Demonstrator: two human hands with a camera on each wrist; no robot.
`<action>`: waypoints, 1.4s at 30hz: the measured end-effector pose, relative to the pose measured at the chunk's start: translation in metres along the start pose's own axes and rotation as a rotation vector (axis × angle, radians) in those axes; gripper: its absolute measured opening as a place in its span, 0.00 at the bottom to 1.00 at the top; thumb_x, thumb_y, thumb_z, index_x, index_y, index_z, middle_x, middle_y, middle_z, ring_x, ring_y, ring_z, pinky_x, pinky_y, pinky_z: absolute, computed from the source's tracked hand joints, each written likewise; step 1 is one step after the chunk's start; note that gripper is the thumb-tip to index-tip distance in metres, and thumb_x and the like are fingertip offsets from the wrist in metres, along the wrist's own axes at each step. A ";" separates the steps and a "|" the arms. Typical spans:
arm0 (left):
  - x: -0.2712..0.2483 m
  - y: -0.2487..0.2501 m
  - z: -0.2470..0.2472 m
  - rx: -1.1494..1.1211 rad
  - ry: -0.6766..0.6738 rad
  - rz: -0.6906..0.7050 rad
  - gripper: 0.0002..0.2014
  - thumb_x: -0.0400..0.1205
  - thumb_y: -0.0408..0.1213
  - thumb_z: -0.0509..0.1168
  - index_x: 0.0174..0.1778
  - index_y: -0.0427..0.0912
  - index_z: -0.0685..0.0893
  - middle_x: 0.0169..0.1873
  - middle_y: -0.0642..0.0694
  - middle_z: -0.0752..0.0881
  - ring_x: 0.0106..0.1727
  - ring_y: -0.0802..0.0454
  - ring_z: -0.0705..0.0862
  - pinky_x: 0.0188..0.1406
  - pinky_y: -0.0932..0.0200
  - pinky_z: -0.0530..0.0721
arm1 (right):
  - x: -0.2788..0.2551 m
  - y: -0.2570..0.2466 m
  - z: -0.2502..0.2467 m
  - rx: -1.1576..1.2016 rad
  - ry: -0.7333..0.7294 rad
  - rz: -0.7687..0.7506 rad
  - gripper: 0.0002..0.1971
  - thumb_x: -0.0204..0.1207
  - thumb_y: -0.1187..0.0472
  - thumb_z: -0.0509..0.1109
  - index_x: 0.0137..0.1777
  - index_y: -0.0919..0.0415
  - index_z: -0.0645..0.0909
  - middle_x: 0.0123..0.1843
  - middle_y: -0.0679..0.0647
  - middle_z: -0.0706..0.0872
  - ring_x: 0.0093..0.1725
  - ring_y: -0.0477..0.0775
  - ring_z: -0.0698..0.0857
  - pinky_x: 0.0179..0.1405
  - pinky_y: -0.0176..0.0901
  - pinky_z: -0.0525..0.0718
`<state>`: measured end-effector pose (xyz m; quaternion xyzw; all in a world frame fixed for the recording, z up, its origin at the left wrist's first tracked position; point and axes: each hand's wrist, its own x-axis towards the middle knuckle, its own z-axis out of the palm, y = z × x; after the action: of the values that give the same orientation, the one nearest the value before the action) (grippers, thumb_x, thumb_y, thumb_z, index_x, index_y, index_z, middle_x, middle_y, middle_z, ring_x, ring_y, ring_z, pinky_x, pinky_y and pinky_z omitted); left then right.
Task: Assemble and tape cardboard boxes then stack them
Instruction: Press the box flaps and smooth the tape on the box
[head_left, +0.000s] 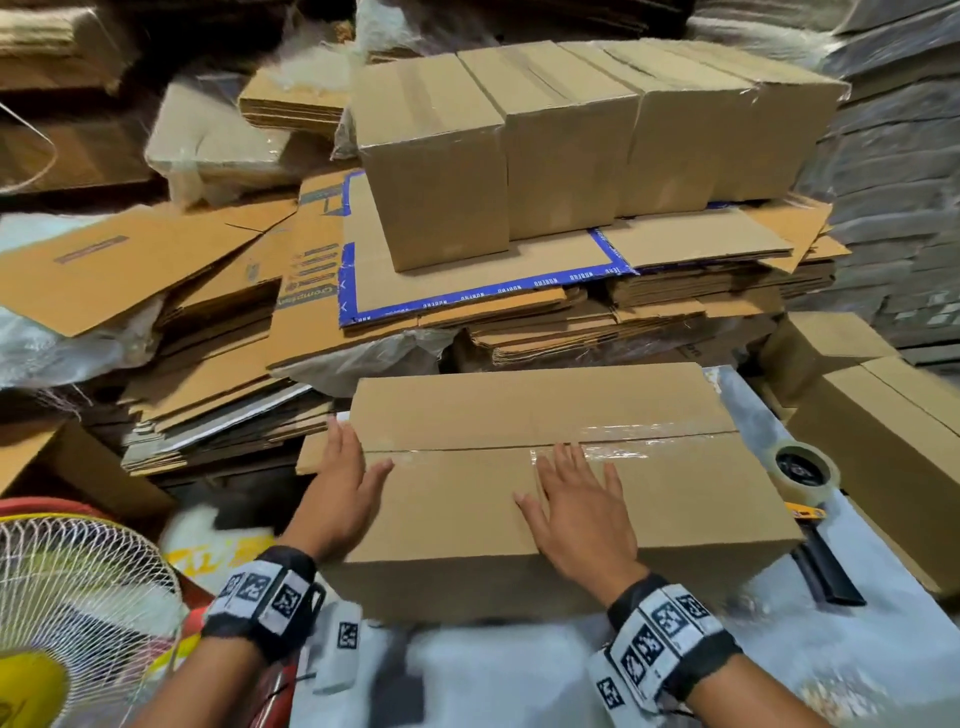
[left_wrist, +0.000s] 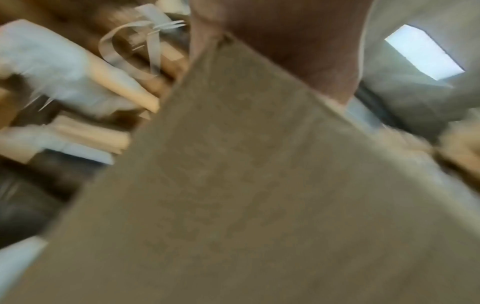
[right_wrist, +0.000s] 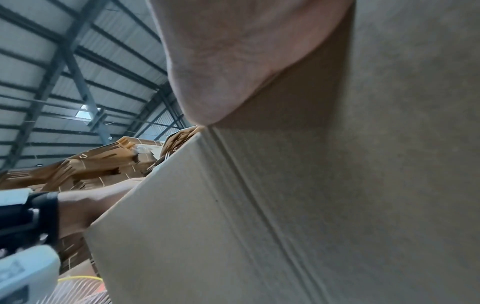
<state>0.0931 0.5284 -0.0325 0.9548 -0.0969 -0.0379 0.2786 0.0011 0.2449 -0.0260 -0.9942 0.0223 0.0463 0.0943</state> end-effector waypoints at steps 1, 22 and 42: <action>0.000 -0.001 0.001 -0.116 0.039 -0.014 0.34 0.90 0.51 0.59 0.88 0.41 0.55 0.87 0.45 0.59 0.87 0.50 0.58 0.83 0.57 0.58 | 0.003 0.001 0.001 -0.006 0.007 -0.006 0.36 0.87 0.34 0.37 0.90 0.51 0.52 0.91 0.52 0.49 0.90 0.52 0.45 0.88 0.63 0.41; -0.012 0.009 -0.005 -0.529 0.309 -0.121 0.31 0.89 0.47 0.63 0.86 0.42 0.62 0.77 0.51 0.67 0.77 0.56 0.66 0.78 0.56 0.63 | 0.031 0.019 -0.005 0.308 0.284 0.364 0.27 0.85 0.51 0.63 0.83 0.58 0.71 0.91 0.64 0.49 0.89 0.68 0.45 0.84 0.71 0.57; -0.022 0.058 0.036 0.122 0.113 0.053 0.32 0.87 0.60 0.55 0.83 0.44 0.66 0.69 0.37 0.79 0.68 0.36 0.79 0.57 0.43 0.79 | 0.006 0.061 -0.025 0.654 0.072 0.576 0.49 0.82 0.42 0.70 0.90 0.56 0.41 0.82 0.71 0.62 0.73 0.74 0.77 0.70 0.54 0.76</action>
<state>0.0579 0.4659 -0.0308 0.9676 -0.1085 0.0294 0.2259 0.0060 0.1798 -0.0134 -0.8662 0.3154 0.0266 0.3866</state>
